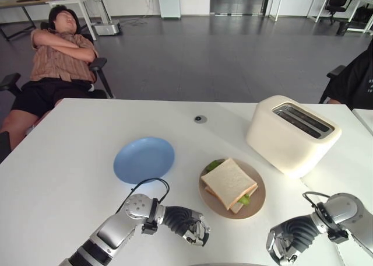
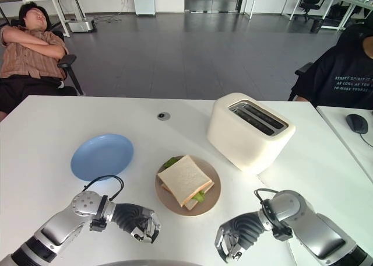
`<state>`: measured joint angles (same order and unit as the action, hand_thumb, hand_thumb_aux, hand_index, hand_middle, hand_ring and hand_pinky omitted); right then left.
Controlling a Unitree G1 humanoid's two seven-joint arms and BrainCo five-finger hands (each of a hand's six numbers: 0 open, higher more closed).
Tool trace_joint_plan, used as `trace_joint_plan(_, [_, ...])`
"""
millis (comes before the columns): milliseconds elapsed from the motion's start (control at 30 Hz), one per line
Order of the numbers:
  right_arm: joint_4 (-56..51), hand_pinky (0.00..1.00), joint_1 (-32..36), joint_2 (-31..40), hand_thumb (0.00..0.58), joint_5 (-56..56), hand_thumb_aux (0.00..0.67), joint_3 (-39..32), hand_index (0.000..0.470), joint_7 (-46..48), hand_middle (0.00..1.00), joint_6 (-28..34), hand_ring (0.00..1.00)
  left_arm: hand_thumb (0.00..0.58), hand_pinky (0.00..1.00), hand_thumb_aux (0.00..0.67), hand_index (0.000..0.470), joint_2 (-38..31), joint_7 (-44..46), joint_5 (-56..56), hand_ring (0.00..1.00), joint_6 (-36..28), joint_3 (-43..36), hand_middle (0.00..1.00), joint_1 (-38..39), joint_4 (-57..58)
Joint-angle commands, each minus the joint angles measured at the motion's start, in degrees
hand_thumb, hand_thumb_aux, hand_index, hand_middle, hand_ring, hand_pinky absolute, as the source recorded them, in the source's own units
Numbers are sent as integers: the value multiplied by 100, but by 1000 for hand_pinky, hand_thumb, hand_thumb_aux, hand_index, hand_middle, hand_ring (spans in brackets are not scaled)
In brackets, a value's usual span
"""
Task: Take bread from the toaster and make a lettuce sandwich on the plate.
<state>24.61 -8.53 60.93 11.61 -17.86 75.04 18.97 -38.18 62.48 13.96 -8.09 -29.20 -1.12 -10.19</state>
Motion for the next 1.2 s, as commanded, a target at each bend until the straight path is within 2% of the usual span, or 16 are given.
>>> trace_joint_plan(33, [-498,1000,142,-316,580,-800,670,-455,470,-429,1000,-447,1000,580,1000,670,470,122,-367,-939,1000,317,-271,1000,-62,845])
trace_joint_plan(200, [-1525,1000,822,-1511,580,-1556,670,-497,470,-1835,1000,-1363,1000,580,1000,670,470,597,-752,-1125,1000,1253,-47,1000,-506,1844])
trace_joint_plan(333, [-2278,1000,1593,-2101,580,-1794,670,-301,470,-2570,1000,-1820,1000,580,1000,670,470,981,-974,-1220,1000,1901,260,1000,-1296,3045])
trace_joint_plan(467, [-3318,1000,2671,-2555,580,-1877,670,-116,470,-2900,1000,-2078,1000,580,1000,670,470,1324,-1252,-1610,1000,2504,390,1000,-2519,4712])
trace_joint_plan(567, [-4119,1000,3304,-2935,580,-1957,670,-115,470,-3102,1000,-2281,1000,580,1000,670,470,1590,-1889,-1992,1000,2946,514,1000,-3489,6193])
trace_joint_plan(733, [-5580,1000,4142,-3607,580,-2106,670,-126,470,-3610,1000,-2746,1000,580,1000,670,470,2029,-2634,-2370,1000,3358,630,1000,-4110,7637])
trace_joint_plan(833, [-5999,1000,4299,-3677,580,-2098,670,-74,470,-3577,1000,-2948,1000,580,1000,670,470,2113,-2738,-2415,1000,3511,774,1000,-4218,7927])
trace_joint_plan(1000, [-6006,1000,4401,-3469,580,-1915,670,279,470,-3455,1000,-3039,1000,580,1000,670,470,2046,-2491,-2338,1000,3809,1032,1000,-4369,7867])
trace_joint_plan(1100, [-5577,1000,4449,-3322,580,-1673,670,578,470,-3261,1000,-2854,1000,580,1000,670,470,1953,-2182,-2218,1000,3916,1185,1000,-4437,7639])
trace_joint_plan(1200, [-4665,1000,4344,-3115,580,-1245,670,910,470,-2919,1000,-2343,1000,580,1000,670,470,1819,-1512,-1870,1000,3889,1428,1000,-4337,7087])
